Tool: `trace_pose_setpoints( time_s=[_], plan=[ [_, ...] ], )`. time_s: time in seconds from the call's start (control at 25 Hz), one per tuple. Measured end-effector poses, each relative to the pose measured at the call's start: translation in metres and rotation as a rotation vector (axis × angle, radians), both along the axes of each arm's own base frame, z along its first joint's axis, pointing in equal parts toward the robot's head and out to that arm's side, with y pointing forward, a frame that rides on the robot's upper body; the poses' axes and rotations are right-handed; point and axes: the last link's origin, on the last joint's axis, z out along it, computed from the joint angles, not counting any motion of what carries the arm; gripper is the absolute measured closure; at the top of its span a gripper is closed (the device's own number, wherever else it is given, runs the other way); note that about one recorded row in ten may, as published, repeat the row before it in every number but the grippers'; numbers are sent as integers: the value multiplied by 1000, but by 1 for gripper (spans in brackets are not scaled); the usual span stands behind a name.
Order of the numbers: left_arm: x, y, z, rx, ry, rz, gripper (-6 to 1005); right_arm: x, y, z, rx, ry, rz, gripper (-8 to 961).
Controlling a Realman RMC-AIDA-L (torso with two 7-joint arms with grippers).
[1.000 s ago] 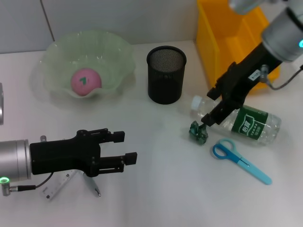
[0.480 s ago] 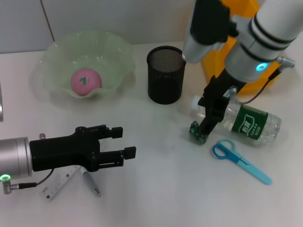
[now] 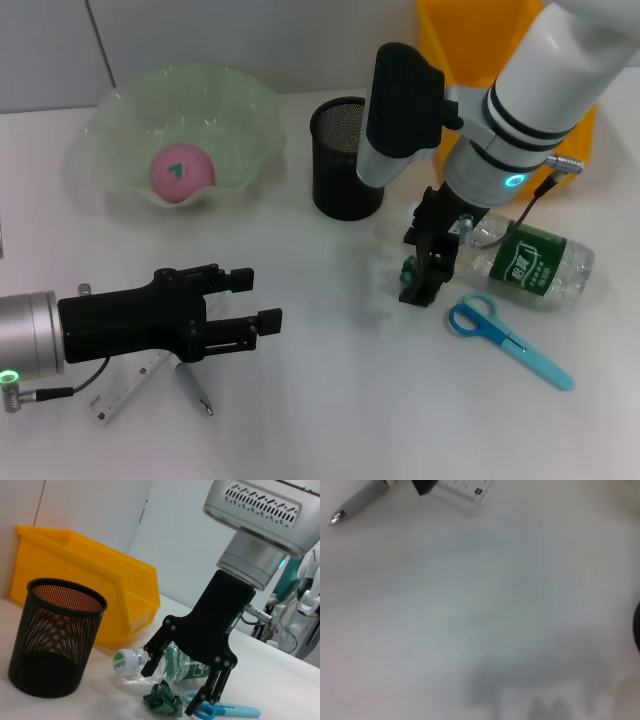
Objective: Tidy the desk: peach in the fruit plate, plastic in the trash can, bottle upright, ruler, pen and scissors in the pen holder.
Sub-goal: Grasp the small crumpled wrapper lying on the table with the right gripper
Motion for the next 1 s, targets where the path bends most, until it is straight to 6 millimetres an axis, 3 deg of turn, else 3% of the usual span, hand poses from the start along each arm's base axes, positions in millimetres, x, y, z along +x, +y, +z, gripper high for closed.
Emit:
trace_pose_setpoints(
  time_s=[0.84, 1.0],
  plan=[
    [-1, 0, 2, 2, -4, 15, 245, 11, 2, -14, 17, -14, 25, 142],
    [-1, 0, 1, 1, -6, 16, 245, 12, 2, -15, 17, -25, 38, 300]
  ],
)
